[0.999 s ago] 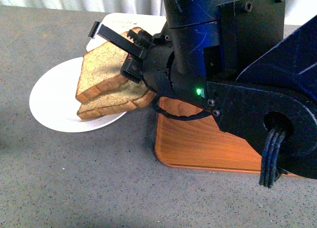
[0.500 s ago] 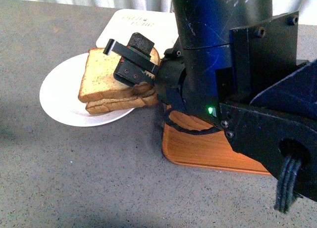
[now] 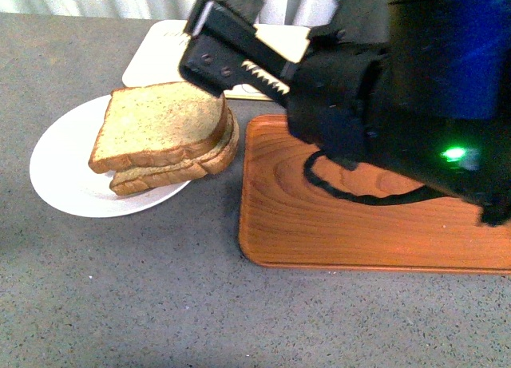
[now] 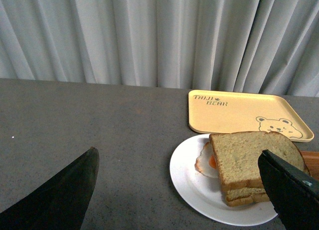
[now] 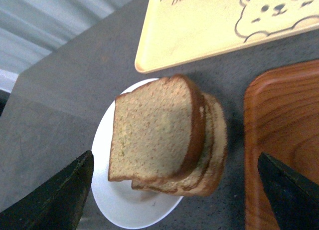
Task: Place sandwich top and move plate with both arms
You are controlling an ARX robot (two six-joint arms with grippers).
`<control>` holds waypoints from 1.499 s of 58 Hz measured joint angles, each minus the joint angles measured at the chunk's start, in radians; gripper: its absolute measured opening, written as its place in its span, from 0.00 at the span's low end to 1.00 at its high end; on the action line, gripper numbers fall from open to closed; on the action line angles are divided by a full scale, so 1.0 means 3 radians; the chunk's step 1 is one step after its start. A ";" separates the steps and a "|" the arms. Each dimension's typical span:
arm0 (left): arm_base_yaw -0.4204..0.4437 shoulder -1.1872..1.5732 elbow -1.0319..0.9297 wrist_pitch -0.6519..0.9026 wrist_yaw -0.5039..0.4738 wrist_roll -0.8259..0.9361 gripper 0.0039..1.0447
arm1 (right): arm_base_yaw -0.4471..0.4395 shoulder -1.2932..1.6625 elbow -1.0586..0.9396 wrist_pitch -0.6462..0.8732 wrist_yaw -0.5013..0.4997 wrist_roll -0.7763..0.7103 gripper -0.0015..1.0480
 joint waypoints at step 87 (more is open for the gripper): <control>0.0000 0.0000 0.0000 0.0000 0.0000 0.0000 0.92 | -0.1942 -0.3933 -0.2159 -0.0656 -0.0435 -0.2387 0.02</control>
